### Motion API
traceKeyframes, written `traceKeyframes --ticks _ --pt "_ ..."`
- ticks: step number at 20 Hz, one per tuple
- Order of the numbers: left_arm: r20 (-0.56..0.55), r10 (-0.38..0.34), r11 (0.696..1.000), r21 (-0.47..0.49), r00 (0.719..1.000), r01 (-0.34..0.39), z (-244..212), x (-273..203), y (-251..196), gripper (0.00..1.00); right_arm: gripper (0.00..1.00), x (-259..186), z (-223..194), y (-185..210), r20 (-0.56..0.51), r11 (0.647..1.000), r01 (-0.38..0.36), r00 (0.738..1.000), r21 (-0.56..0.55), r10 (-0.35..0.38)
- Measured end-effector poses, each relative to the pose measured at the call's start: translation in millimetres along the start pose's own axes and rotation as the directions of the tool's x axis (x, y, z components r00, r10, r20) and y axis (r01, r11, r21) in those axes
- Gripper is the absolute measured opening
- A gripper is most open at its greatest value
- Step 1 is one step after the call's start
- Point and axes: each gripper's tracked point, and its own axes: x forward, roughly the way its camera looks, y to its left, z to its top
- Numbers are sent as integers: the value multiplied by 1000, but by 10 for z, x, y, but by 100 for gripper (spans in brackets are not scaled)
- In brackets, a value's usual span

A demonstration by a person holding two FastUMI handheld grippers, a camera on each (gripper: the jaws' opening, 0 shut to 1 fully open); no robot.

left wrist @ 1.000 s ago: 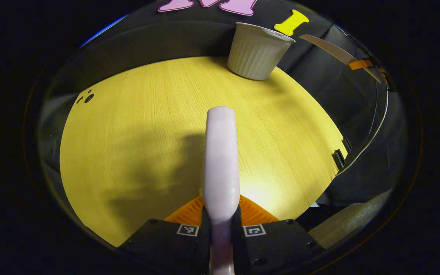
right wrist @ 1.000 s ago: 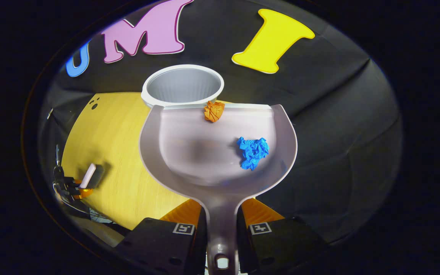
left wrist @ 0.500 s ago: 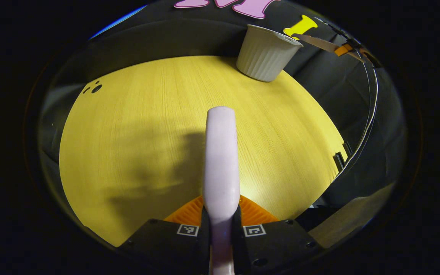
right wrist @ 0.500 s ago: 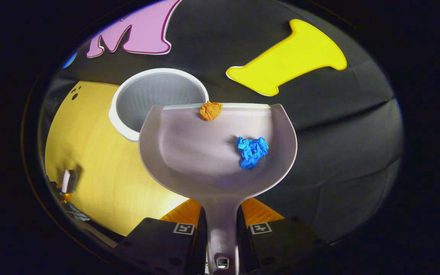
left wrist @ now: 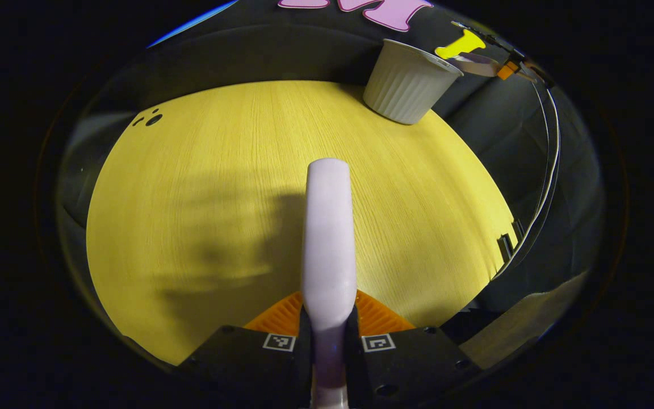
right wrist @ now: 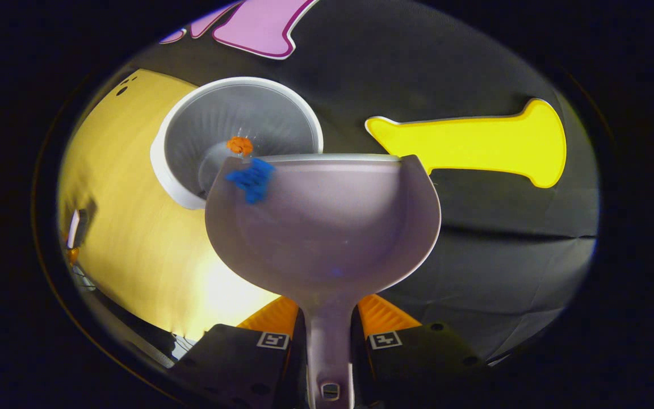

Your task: Pick up the small broom and dustpan from the desktop, sweep the trash into the dustpan with the broom, and then empty the trash into the garbage bin.

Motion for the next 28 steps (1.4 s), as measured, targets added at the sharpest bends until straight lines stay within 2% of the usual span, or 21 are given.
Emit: traceKeyframes --ticks 2,3,5,6,7,11,12,13,16,20,22,24,28 --pt "1 6 1000 -3 1000 -6 -4 -5 13 27 36 16 28 28 6 1000 -1 1000 -19 2" --pt "2 10 1000 -4 1000 -10 -4 -10 20 27 39 13 29 24 9 1000 3 1000 -27 -3" --pt "1 16 1000 -1 1000 -16 3 -14 21 27 33 15 41 35 22 1000 2 1000 -24 -2" --pt "1 23 1000 1 1000 -23 -2 -18 37 27 39 17 40 66 32 1000 -10 999 -11 11" --pt "2 32 999 4 999 -32 8 -25 60 28 36 16 50 77 53 1000 -23 998 11 22" --pt "7 59 998 -10 998 -59 29 -47 139 28 36 -71 -7 202 164 989 -114 982 92 98" --pt "7 69 998 -12 998 -69 30 -58 159 28 39 -146 -27 271 196 983 -144 973 113 120" --pt "8 79 997 -13 997 -79 36 -72 191 28 36 -215 -70 342 226 975 -178 963 135 144" --pt "7 102 995 -11 995 -102 36 -106 308 28 36 -366 -236 552 288 955 -250 937 156 198" --pt "28 114 993 -27 993 -113 69 -99 387 30 36 -557 -516 932 355 938 -312 903 153 243" --pt "27 130 991 -15 991 -130 70 -94 431 28 36 -625 -642 1180 377 928 -343 886 143 270" --pt "22 147 989 -2 989 -147 69 -83 465 28 34 -655 -804 1445 385 924 -359 877 133 286" --pt "11 170 985 16 985 -170 50 -69 495 28 36 -633 -1108 2014 378 903 -414 858 111 347"
